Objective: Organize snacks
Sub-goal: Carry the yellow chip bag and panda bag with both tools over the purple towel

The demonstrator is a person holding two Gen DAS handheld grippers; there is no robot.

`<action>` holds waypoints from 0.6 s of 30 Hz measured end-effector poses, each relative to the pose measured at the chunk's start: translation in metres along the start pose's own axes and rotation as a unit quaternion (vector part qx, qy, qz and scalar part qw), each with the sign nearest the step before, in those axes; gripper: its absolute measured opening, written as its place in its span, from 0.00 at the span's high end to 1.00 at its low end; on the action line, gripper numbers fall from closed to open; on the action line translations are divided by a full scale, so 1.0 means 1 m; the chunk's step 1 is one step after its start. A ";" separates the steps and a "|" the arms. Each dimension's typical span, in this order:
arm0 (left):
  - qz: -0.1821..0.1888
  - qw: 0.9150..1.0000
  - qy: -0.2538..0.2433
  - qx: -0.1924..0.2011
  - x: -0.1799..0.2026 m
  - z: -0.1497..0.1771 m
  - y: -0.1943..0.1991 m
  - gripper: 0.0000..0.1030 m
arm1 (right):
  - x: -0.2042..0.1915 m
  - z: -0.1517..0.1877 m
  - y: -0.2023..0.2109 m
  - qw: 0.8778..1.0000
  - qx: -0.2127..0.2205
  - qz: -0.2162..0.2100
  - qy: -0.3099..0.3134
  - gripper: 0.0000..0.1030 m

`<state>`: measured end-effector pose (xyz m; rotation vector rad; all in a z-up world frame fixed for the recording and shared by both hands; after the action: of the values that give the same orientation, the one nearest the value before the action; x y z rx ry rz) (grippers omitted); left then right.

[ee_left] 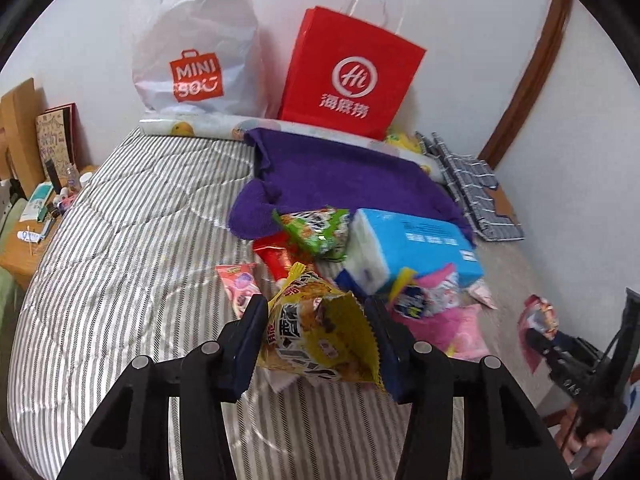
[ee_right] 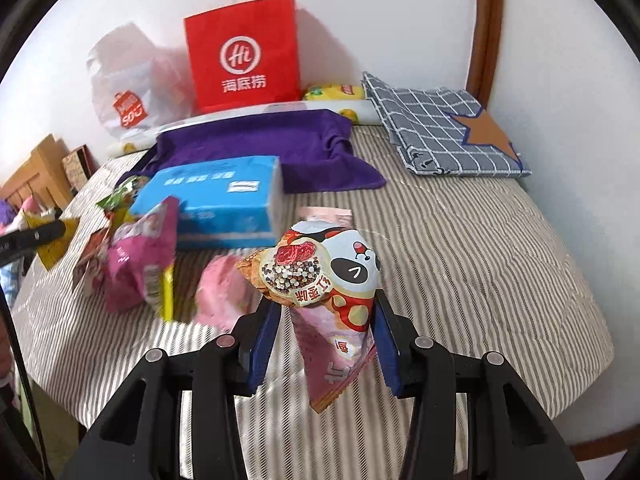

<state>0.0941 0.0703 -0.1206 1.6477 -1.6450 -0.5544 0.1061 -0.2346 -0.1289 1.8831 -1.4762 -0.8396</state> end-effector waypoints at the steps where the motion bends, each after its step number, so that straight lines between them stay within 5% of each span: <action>1: 0.003 1.000 -0.002 0.002 0.002 0.000 0.003 0.54 | -0.003 0.001 0.002 1.000 -0.001 -0.001 0.003 0.56; 18: 0.061 0.997 -0.035 0.026 0.056 -0.031 0.031 0.54 | -0.011 -0.039 0.037 0.999 0.039 -0.022 -0.013 0.56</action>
<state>0.1022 0.0240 -0.0670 1.5679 -1.8115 -0.5184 0.1122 -0.2286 -0.0744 1.9761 -1.5085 -0.8410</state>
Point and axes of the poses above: each gripper's, at about its wrist camera, not at the fingertips, and y roughly against the way its jaws point, x to its right, z to its underside, the point moved 2 cm from there along -y, roughly the way its jaws point, and after that the axes turned 7 degrees about -z, right-handed, at the moved point
